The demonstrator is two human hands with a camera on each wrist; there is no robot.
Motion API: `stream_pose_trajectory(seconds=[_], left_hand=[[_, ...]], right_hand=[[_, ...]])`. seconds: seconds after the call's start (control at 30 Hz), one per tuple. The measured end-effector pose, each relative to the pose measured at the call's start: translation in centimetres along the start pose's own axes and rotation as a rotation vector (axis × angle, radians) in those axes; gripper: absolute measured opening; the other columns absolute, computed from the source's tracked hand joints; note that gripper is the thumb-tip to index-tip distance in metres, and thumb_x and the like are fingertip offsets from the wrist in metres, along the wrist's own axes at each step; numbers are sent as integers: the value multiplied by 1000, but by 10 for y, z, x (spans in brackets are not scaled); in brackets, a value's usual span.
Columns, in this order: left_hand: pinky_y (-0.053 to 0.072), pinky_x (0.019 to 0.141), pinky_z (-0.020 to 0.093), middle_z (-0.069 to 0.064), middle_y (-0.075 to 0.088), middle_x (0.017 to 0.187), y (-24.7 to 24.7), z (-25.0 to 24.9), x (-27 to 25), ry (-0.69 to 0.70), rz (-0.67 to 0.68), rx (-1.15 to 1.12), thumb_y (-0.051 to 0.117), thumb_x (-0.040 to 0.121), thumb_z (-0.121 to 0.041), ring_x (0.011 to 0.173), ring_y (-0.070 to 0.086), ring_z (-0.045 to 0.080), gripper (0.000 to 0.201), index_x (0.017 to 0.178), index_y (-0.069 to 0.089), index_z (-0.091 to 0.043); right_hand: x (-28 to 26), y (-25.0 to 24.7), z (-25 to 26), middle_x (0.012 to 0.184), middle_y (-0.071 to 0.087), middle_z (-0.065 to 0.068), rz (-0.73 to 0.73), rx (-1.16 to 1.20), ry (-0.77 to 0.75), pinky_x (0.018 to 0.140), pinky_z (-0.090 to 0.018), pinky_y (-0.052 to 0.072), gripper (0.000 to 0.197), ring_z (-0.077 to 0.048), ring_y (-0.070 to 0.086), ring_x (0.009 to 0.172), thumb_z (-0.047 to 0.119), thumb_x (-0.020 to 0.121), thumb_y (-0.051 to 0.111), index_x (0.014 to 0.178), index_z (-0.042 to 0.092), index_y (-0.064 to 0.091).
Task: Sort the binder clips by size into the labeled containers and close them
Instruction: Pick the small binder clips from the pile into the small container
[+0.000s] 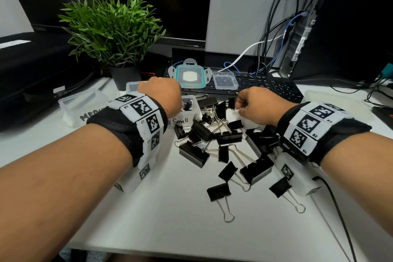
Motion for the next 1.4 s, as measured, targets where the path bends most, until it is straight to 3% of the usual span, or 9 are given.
stream_pose_trajectory(seconds=[0.07, 0.2, 0.33, 0.5, 0.63, 0.87, 1.03, 1.2, 1.4], left_hand=[[42, 88, 37, 4, 63, 110, 4, -3, 1, 21, 37, -33, 47, 91, -18, 107, 53, 27, 22, 106, 64, -20], [40, 96, 38, 8, 55, 120, 7, -8, -4, 22, 96, -20, 46, 94, -22, 115, 47, 27, 25, 115, 60, -22], [39, 97, 40, 7, 55, 120, 5, -9, -5, 36, 80, -27, 46, 95, -24, 120, 43, 26, 27, 118, 60, -24], [38, 90, 37, 2, 60, 112, -4, -12, -2, 101, -30, -147, 44, 96, -25, 118, 40, 24, 19, 109, 58, -24], [39, 98, 40, -2, 58, 112, 1, -15, 1, 153, -26, -173, 48, 94, -39, 118, 39, 22, 20, 107, 56, -26], [38, 101, 41, 0, 53, 121, 7, -20, 1, 204, 20, -125, 50, 93, -42, 119, 37, 22, 22, 109, 57, -29], [38, 100, 40, 0, 53, 120, 7, -21, 1, 213, 21, -139, 50, 93, -39, 119, 37, 21, 20, 107, 58, -28], [38, 100, 39, -1, 54, 118, 7, -21, 1, 218, 25, -150, 49, 94, -38, 119, 37, 21, 18, 105, 58, -28], [38, 99, 38, -2, 55, 116, 6, -21, 0, 220, 25, -164, 50, 93, -35, 118, 37, 21, 14, 103, 58, -28]], right_hand=[[2, 1, -5, 95, 58, 1, 15, -2, 25, 78, -25, 41, 19, -19, 54, 92, 6, 88, 52, 102, 11, 62], [8, 9, -10, 132, 53, -6, 90, -29, 47, 102, -35, 42, 42, -25, 51, 120, 0, 86, 49, 126, 14, 54], [8, 16, -8, 150, 32, -5, 176, -72, 29, 103, -32, 41, 64, -26, 41, 131, -5, 86, 40, 145, 20, 35], [4, 26, 0, 160, 4, 3, 301, -186, -30, 106, -35, 34, 74, -24, 28, 141, -3, 88, 42, 151, 26, 17], [3, 30, -3, 157, 20, -5, 369, -295, 4, 106, -35, 38, 69, -25, 36, 136, 0, 88, 45, 151, 14, 21], [8, 21, -11, 123, 60, -13, 263, -334, 60, 92, -35, 51, 38, -28, 59, 110, 11, 87, 52, 123, 2, 58], [10, 12, -12, 111, 64, -11, 163, -266, 78, 85, -34, 52, 23, -27, 61, 102, 11, 90, 52, 109, 3, 64], [7, 10, -12, 89, 66, -3, 136, -151, 84, 61, -24, 44, 14, -18, 59, 83, 16, 79, 72, 91, 11, 67], [13, -13, -29, 98, 65, -9, -74, -138, 223, 72, -28, 46, 18, -26, 60, 93, 19, 85, 65, 99, 7, 65]])
Point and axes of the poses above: each hand's wrist, its own x-axis towards the middle knuckle, its own y-axis out of the palm, z = x × y, the point moved 9 cm from there along x, towards the middle knuckle
